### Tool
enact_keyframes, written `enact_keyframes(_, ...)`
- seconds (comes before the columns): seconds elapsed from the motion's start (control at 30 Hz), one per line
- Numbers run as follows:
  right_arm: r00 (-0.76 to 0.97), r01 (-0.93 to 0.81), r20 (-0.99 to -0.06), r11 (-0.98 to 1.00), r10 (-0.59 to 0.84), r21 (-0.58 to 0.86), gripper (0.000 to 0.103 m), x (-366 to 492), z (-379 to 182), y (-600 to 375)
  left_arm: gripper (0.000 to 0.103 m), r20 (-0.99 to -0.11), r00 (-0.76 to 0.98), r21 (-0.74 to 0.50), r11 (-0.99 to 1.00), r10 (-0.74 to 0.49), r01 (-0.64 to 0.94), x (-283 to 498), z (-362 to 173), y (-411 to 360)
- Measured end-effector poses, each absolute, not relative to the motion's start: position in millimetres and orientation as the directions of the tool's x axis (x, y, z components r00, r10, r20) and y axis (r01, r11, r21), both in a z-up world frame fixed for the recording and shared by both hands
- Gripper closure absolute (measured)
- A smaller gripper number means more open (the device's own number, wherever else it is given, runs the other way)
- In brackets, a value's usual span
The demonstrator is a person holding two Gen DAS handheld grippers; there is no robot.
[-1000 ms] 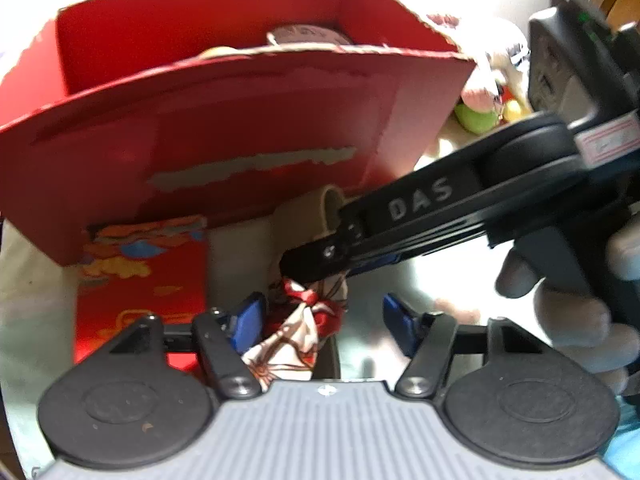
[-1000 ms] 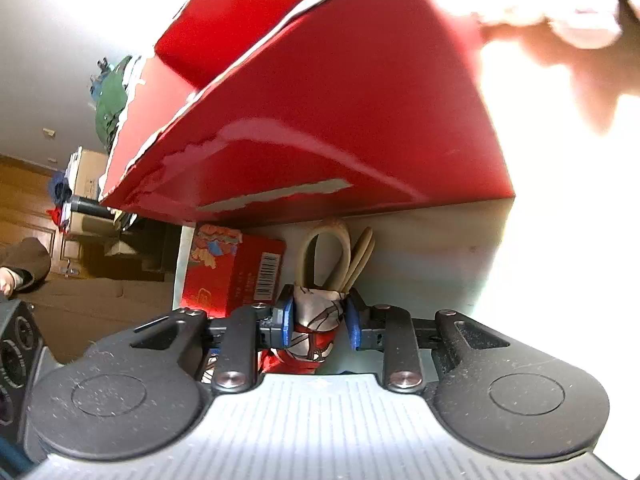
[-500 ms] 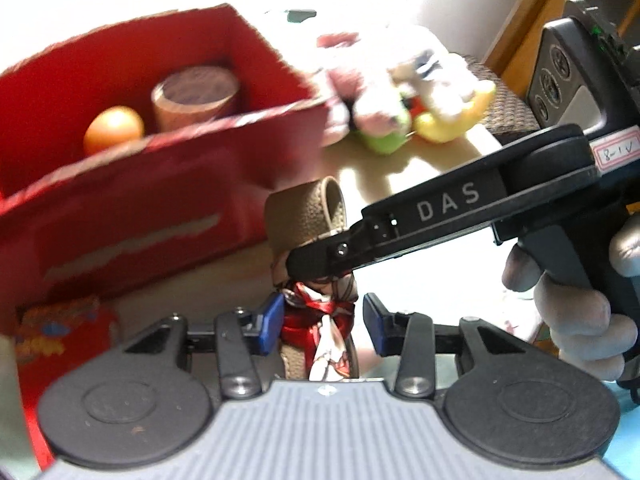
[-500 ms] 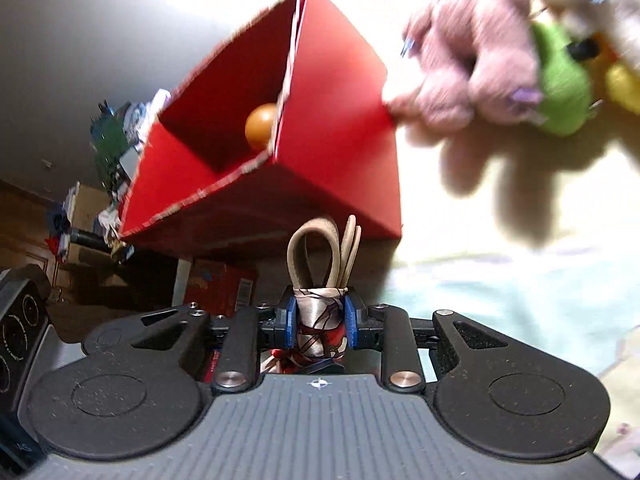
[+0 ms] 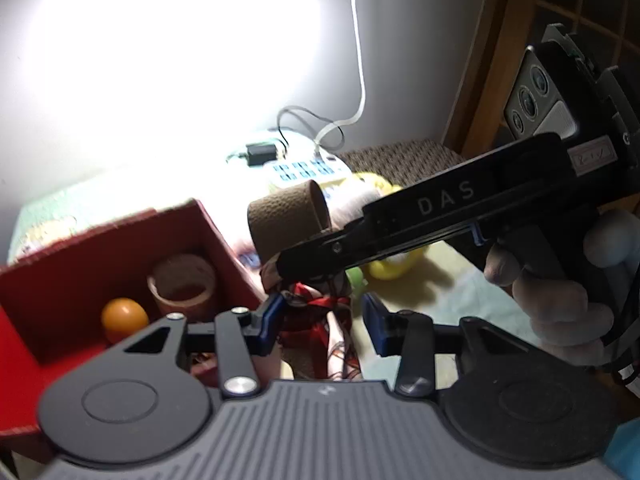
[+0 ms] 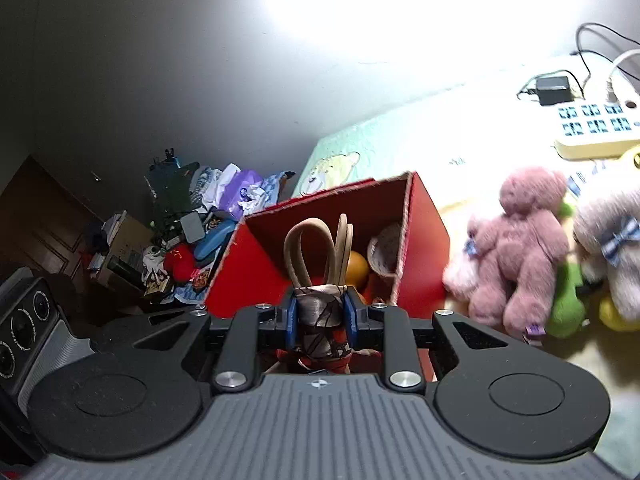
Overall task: Organize objects
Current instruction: 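Lift the gift bag with the right gripper and carry it into the box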
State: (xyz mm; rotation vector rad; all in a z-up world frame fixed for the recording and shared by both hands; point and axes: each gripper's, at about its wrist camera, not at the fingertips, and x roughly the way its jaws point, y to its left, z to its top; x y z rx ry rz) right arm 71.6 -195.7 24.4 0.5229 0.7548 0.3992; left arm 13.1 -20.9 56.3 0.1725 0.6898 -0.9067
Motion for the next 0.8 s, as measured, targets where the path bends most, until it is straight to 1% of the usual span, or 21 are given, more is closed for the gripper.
enact_keyframes(0.17,0.647,-0.236,-0.53,0.805,0.548,0.544,0.078,112,35,-162,0.061,-0.585,0.496,-0.12,0.673,-0.642,0.73,41,79,4)
enact_keyframes(0.33,0.59,-0.259,-0.575,0.808,0.566,0.53,0.078,160,21,-124,0.06,-0.597,0.549,-0.102,0.734,-0.584,0.671,78,79,26)
enact_keyframes(0.53,0.463,-0.224,-0.665,0.803,0.586,0.552,0.078,206,-28,-84,0.061,-0.681,0.528,-0.147,0.8,-0.508,0.581,127,46,58)
enact_keyframes(0.7,0.363,-0.221,-0.746,0.83,0.558,0.513,0.078,229,-57,-59,0.061,-0.768,0.448,-0.204,0.838,-0.458,0.507,152,2,76)
enact_keyframes(0.8,0.31,-0.209,-0.785,0.844,0.537,0.495,0.078,238,-71,-54,0.062,-0.809,0.4,-0.217,0.852,-0.43,0.477,166,-17,77)
